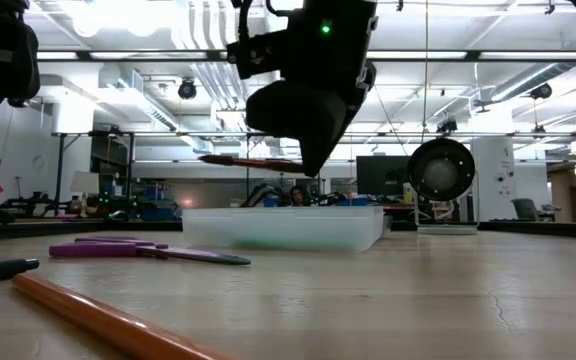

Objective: Pick & place school supplies into a supply box
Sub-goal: Put the brown pen into the supply box

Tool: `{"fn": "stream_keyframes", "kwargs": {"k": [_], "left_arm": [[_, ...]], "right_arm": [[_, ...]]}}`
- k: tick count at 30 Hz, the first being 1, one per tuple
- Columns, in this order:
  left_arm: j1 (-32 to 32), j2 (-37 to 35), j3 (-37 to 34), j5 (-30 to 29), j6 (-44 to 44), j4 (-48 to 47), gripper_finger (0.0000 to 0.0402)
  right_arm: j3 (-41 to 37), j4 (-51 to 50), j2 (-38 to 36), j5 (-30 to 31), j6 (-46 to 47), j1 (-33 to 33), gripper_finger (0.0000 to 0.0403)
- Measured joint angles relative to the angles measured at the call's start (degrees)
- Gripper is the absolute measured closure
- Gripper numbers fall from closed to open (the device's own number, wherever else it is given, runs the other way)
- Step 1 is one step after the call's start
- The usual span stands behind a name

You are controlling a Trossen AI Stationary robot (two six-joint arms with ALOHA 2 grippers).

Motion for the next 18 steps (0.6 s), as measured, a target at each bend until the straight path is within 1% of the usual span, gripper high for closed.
{"fn": "stream_keyframes", "kwargs": {"k": [8,11,14,18], "left_arm": [[0.0,0.0,0.0,0.0,0.0,0.0,0.0297],[0.0,0.0,0.0,0.0,0.0,0.0,0.0297],[0.0,0.0,0.0,0.0,0.0,0.0,0.0297],[0.0,0.0,0.0,0.0,0.0,0.0,0.0297]], "right_arm": [[-0.6,-0.9,-0.4,0.4,0.5,-0.3,0.0394],[-1.9,-0.7,-1.6,0.3,0.6,-0.5,0.0394],[-4.3,0.0,-3.9,0.6,2.6,-0.6,0.0394],[-9.4,2.7,-7.0,1.2,3.0,-0.6,0.0394]]}}
